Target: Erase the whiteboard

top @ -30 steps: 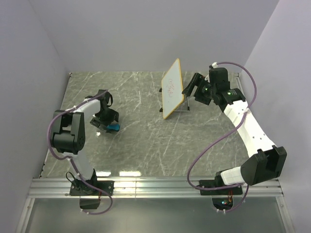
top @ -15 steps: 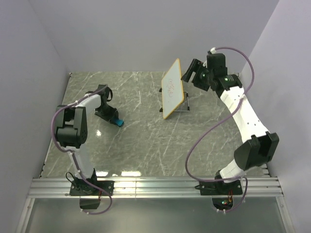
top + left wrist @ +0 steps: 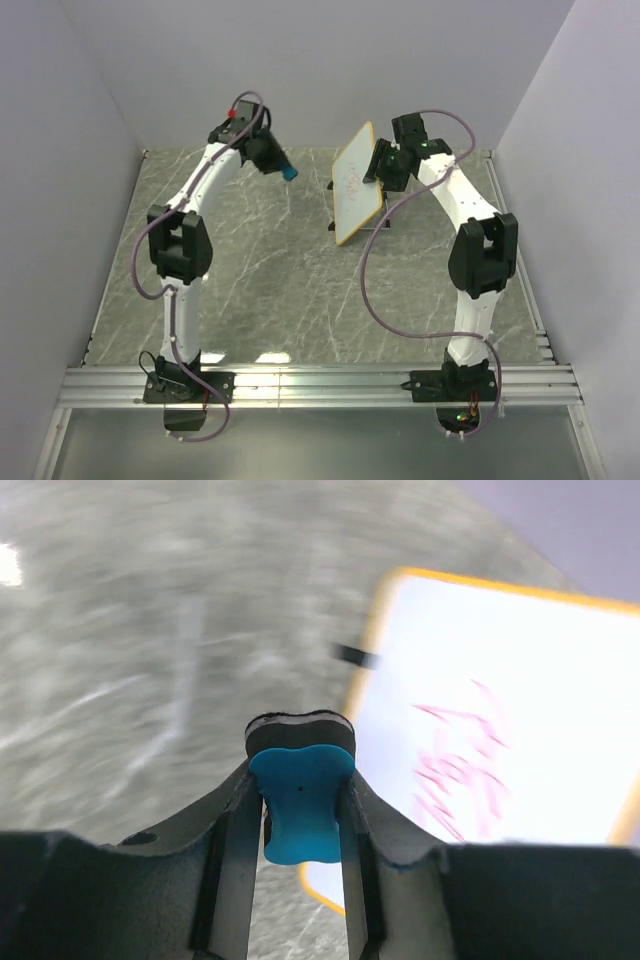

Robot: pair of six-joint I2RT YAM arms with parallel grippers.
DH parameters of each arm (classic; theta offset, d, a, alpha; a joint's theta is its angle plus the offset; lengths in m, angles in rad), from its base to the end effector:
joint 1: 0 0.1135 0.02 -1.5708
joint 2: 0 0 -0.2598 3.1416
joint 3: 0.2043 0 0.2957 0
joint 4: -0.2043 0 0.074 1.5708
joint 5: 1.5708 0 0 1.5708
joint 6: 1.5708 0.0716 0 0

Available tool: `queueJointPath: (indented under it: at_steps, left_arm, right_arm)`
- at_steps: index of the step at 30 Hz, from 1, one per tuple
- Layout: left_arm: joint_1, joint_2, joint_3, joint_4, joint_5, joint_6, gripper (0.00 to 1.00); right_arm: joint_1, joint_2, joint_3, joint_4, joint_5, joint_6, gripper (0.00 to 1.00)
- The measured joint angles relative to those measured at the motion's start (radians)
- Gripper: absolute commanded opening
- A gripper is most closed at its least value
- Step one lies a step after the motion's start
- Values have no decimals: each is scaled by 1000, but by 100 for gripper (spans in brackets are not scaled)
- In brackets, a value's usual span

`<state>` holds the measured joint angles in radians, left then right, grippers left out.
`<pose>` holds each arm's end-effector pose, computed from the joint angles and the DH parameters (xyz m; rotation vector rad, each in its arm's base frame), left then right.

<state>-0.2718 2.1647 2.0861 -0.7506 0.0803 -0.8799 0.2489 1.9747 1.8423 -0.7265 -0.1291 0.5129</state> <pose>0.5350 -0.1551 0.2587 -0.7092 2.3902 -0.6118 0.4937 0.1350 0.2639 0.2676 2.4687 0.4921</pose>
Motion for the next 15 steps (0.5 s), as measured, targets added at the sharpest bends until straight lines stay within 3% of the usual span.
queueJointPath:
  at_steps: [3,8,15]
  left_arm:
    - [-55,36,103,8,44,54,0]
    - [-135,66,124,14,148,121,0]
    - [-210,151,157,67,271,159,0]
  right_arm:
    - [1,28,3,-3,-3,-8,51]
    - [6,27,17,-12,-2,-18,36]
    - [9,25,18,-13,-11,-15,26]
